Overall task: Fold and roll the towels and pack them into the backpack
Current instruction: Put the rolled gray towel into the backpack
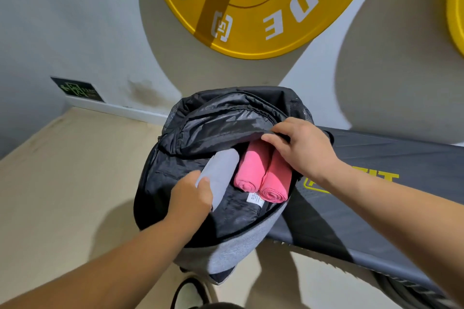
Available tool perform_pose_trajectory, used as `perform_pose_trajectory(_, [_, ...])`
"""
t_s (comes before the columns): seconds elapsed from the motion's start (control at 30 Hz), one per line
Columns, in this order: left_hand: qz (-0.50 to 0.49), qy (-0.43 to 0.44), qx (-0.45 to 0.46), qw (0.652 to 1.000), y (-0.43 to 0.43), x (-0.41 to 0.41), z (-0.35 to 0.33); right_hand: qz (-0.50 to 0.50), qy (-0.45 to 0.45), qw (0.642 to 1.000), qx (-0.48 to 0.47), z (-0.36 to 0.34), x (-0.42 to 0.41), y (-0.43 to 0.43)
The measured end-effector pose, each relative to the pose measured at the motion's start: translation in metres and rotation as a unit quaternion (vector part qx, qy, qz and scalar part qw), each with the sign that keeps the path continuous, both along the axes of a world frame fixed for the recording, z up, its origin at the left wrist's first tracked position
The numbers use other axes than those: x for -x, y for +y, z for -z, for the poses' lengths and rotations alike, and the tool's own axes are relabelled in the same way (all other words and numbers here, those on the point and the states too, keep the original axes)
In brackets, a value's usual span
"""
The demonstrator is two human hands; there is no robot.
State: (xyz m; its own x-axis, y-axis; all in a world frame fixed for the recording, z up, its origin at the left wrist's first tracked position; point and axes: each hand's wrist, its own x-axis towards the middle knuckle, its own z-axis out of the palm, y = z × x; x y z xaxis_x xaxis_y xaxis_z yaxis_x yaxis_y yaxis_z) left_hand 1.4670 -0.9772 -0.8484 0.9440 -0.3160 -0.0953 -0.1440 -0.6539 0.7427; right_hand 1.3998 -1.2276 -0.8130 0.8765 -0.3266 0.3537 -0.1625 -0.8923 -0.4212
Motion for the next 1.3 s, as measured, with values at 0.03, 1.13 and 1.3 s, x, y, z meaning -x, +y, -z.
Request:
perform_pose_trajectory(0.03, [-0.024,0.009,0.031,0.999,-0.01,-0.007,-0.002,0.002,-0.006,1.0,-0.008,-0.002,-0.001,-0.001])
perform_pose_trajectory(1.13, [0.388,0.037,0.013,0.921,-0.24,0.236,-0.086,0.347,0.255,0.9,-0.06,0.0,0.33,-0.186])
perform_pose_trajectory(1.3, [0.387,0.003,-0.016,0.922,-0.232,0.223,-0.075,0.31,0.342,0.885,-0.061,0.017,0.359,-0.184])
